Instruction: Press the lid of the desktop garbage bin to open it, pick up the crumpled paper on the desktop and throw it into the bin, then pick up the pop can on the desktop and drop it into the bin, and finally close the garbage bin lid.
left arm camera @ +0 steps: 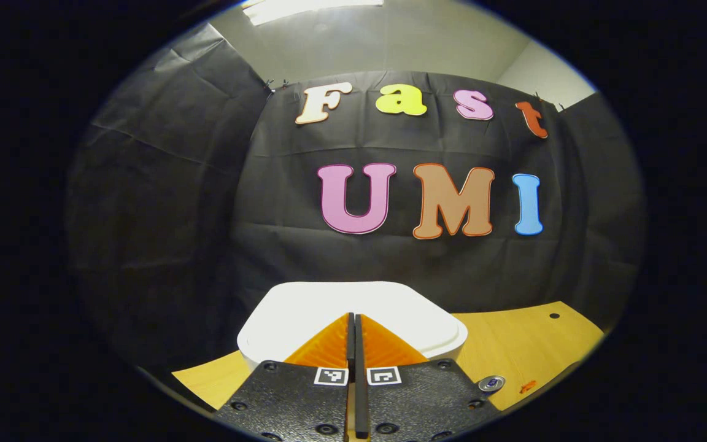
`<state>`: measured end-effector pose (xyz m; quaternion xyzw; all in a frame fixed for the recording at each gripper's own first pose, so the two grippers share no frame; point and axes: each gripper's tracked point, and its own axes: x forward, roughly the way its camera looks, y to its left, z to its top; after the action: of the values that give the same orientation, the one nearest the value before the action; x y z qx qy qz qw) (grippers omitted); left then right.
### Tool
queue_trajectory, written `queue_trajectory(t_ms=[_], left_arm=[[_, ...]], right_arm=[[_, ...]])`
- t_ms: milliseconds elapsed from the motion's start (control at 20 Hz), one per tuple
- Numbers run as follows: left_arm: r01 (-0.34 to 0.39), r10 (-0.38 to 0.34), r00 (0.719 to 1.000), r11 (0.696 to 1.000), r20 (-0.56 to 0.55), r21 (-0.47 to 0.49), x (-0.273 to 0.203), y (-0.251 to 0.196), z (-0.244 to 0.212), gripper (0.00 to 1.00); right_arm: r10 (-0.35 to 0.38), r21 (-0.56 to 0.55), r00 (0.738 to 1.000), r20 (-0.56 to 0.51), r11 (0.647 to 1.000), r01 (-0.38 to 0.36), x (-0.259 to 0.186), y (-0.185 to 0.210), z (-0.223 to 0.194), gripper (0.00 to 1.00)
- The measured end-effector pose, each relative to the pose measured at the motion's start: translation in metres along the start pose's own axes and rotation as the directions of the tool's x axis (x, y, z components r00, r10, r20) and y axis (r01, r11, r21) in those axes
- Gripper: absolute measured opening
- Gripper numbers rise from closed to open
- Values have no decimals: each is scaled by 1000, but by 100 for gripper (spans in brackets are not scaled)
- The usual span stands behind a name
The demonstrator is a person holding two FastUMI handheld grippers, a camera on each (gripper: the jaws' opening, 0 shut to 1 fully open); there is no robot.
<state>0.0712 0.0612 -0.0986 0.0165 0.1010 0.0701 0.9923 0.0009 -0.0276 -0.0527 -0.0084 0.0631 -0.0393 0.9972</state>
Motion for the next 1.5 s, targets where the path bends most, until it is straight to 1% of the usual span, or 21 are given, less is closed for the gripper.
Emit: queue_trajectory(t_ms=[100, 250, 400, 450, 550, 650, 800, 850, 1050, 1250, 1350, 1500], left_arm=[[0, 0, 1000, 1000, -2, -2, 1, 0, -1, 0], [5, -4, 1000, 999, 10, -41, 0, 0, 0, 0], [7, -6, 999, 1000, 34, -5, -1, -1, 4, 0], [3, -3, 999, 1000, 43, 4, -2, 0, 9, 0], [-3, 4, 998, 1000, 58, -9, -1, 1, 22, 0], [-13, 14, 994, 1000, 106, -15, -5, 2, 42, 0], [3, -4, 987, 1000, 159, 11, -7, 1, 71, 0], [10, -10, 986, 1000, 168, 4, -7, 0, 79, 0], [-8, 18, 978, 999, 207, -46, -21, 9, 104, 0], [-17, 27, 978, 998, 208, -53, -37, 13, 109, 0], [-12, 23, 979, 998, 202, -54, -45, 10, 106, 0], [-3, 11, 981, 999, 195, -42, -61, 5, 102, 0]], right_arm=[[4, -3, 1000, -7, 1000, -4, -1, 2, -2, 96], [-5, -13, 1000, -9, 1000, 5, -4, -2, -3, 95], [-15, -3, 1000, -10, 1000, 15, -6, -5, -3, 95], [-17, 0, 1000, -14, 1000, 17, -5, -7, -4, 96], [-33, -1, 999, -13, 999, 33, -7, -12, -4, 96], [-44, 3, 999, -18, 999, 44, -8, -14, -7, 95], [-44, 15, 999, -25, 999, 45, -5, -14, -9, 96], [-41, 17, 999, -29, 999, 41, -3, -13, -10, 96], [-20, 9, 999, -29, 1000, 20, 1, -8, -11, 96], [15, 13, 999, -42, 1000, -15, 10, -4, -18, 96], [41, 20, 998, -54, 999, -40, 15, 1, -24, 96], [81, 2, 993, -86, 997, -81, 31, 6, -38, 96]])
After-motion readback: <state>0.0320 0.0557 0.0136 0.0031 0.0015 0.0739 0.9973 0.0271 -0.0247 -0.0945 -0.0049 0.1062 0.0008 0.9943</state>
